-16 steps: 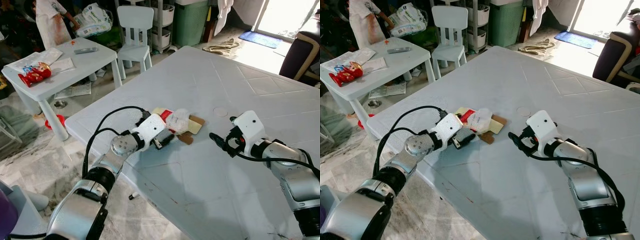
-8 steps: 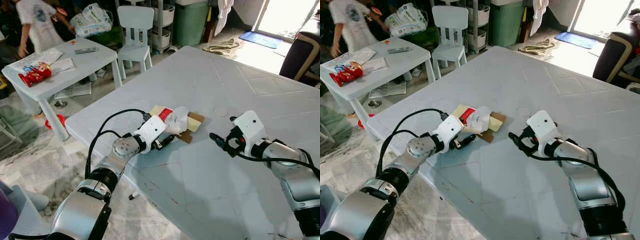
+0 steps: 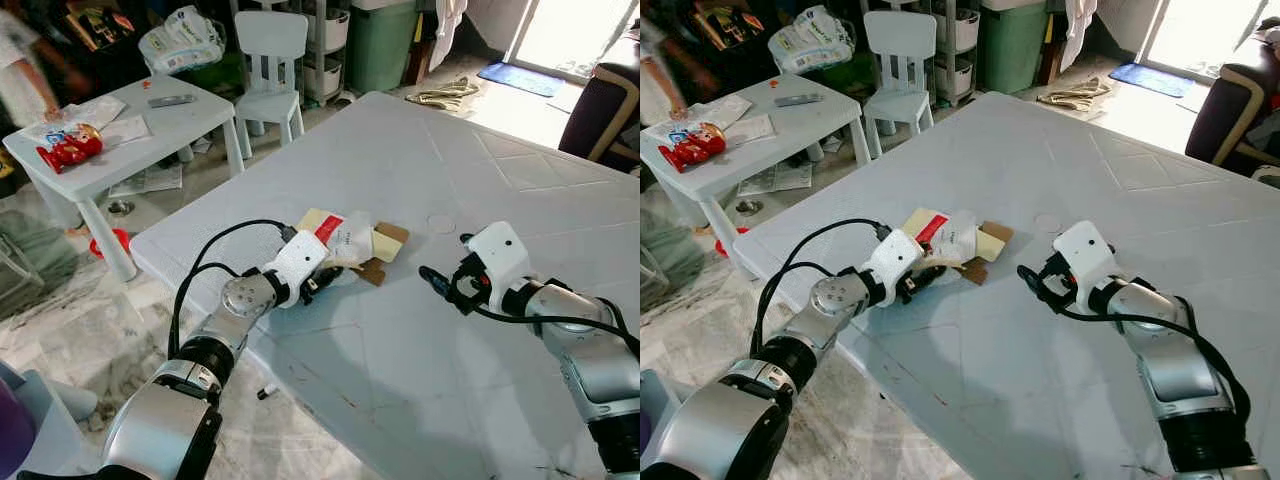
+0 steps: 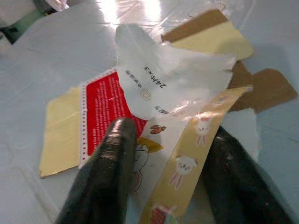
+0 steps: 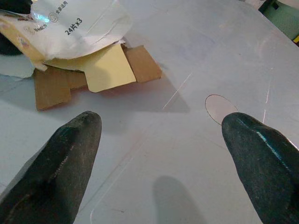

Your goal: Picking trash to rubbish bin

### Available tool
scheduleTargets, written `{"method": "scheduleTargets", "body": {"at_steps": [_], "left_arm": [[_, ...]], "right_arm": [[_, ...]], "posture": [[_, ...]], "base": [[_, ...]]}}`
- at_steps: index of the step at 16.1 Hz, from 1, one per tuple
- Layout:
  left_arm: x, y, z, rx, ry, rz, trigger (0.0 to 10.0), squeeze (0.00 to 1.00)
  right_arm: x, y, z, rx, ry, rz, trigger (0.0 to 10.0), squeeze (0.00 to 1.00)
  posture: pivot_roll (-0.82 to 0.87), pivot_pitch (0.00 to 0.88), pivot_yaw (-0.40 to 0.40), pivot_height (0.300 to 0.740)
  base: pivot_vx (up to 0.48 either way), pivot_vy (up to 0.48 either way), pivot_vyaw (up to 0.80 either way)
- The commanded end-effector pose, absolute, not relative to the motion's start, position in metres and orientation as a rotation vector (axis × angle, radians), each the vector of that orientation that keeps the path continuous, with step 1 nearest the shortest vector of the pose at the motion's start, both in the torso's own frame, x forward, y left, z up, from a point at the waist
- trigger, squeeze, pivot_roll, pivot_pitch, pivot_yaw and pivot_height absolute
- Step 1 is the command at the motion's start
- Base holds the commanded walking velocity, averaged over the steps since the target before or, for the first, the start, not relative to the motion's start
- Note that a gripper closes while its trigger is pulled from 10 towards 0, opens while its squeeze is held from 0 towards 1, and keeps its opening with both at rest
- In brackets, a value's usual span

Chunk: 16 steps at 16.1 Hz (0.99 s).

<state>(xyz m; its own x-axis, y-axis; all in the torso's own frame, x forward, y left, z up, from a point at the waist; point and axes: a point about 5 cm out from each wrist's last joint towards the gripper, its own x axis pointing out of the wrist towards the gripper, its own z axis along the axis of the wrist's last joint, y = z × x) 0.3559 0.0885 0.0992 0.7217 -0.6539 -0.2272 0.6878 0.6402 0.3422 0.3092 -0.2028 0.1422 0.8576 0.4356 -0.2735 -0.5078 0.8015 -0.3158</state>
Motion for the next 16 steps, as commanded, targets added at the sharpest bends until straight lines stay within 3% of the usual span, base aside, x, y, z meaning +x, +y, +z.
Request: {"method": "scheduleTargets", "body": {"at_steps": [1, 16], "left_arm": [[0.354, 0.090, 0.095, 0.422, 0.092, -0.748, 0.0, 0.00], [0.352, 0.105, 0.109, 0.269, -0.125, -0.477, 0.0, 0.00]], "right_arm": [[0.311, -0.203, 0.146, -0.411, 0.184, 0.512, 10.0, 0.22], [0.315, -0.201, 0.146, -0.408, 0.177, 0.515, 10.0, 0.21]], "posture": [[-0.07, 0.056, -0.046, 0.740], [-0.04, 0.057, -0.054, 0.740]], "base": [[0.000, 0.000, 0.00], [0.000, 0.000, 0.00]]}}
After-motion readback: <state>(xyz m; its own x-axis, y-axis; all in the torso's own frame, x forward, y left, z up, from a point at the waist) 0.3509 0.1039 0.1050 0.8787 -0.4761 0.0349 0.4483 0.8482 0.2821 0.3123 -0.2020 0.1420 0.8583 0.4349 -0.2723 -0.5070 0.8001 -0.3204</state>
